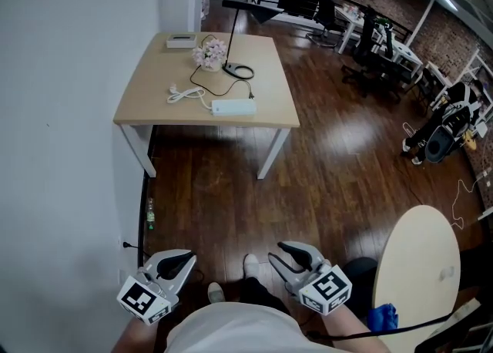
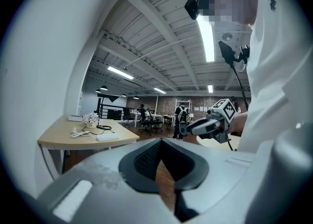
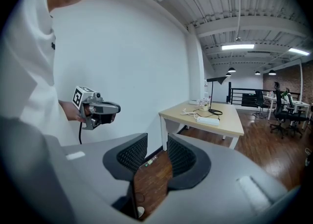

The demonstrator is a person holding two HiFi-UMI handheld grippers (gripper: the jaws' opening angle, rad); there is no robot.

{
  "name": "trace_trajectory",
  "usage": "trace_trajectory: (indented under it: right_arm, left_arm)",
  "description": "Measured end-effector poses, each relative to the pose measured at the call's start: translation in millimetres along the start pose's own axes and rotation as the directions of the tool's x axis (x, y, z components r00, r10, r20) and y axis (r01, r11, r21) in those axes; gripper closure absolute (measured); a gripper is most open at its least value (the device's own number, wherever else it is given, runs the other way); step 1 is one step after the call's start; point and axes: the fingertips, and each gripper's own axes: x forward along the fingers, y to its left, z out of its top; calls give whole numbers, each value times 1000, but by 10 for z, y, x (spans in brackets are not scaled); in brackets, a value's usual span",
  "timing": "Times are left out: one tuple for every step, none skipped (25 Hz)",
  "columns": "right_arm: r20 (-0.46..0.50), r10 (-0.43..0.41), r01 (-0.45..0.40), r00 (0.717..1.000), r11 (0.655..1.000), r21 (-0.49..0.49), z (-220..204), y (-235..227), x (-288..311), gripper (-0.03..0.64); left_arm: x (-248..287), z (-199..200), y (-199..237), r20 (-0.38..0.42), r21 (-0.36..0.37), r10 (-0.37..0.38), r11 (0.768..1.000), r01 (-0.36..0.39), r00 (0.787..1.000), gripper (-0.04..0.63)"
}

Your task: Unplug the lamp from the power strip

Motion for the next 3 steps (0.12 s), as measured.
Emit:
trace_trajectory:
  right_arm:
    - [-3,0,0,1000,1000,-1,-3,18,26,485]
    - [-7,0,0,1000,1000,-3,-10,32,54,486]
    - [-11,-1,1,1000,1000,-3,-17,44,83,486]
  left_arm:
    - [-15,-21,22,-1,-2,-2,1000,2,1000,591]
    - [-27,-43,44,-1,-3,-5,1000,5,1000,591]
    - [-38,-64,67,-1,-5,-7,1000,7,1000,591]
